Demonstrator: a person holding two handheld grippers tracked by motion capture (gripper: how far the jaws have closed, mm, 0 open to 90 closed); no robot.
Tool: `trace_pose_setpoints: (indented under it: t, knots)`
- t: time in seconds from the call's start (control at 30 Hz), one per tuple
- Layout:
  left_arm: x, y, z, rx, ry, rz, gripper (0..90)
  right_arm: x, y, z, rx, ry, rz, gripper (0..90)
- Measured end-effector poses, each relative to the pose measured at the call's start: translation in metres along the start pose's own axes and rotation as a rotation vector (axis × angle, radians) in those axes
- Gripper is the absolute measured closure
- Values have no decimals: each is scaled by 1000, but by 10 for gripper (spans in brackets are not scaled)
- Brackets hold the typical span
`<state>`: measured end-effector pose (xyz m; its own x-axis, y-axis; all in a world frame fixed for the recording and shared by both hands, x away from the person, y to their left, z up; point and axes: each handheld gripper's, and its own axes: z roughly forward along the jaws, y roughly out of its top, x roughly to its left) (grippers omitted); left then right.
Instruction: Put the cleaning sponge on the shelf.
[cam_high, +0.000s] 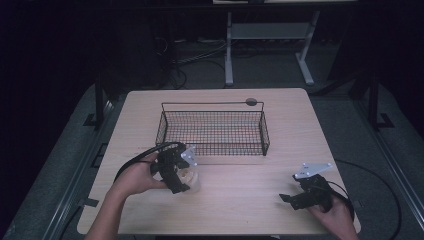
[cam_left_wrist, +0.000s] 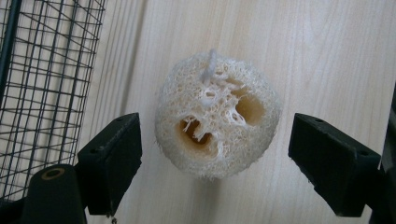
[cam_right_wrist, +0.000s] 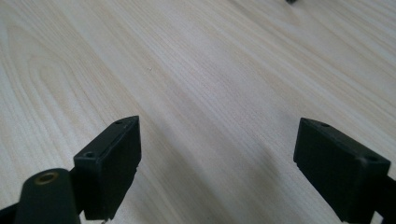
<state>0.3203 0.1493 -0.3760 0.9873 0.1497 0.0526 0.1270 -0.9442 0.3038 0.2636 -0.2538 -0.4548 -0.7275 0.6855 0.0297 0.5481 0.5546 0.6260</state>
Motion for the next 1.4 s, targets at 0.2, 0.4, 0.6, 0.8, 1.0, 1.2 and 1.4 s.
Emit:
trace_pose_setpoints:
  t: [0.2,0.4,0.6,0.8,1.0,1.2,1.4]
  knots:
    - [0,3,4,11,-8,9,167,0,0,0,1,1,-1,146]
    - [2,5,8,18,-19,5,171,0,0,1,1,2,-1,146]
    - [4,5,11,27,-33,2,213,0,0,0,1,3,-1,146]
    - [5,6,15,35,-43,-2,230,0,0,0,1,5,1,146]
    - [6,6,15,33,-39,-7,275,0,0,0,0,6,5,146]
    - [6,7,14,31,-48,2,280,-1,0,0,-1,5,0,146]
    - [7,10,10,23,-46,1,280,-2,0,1,5,6,5,146]
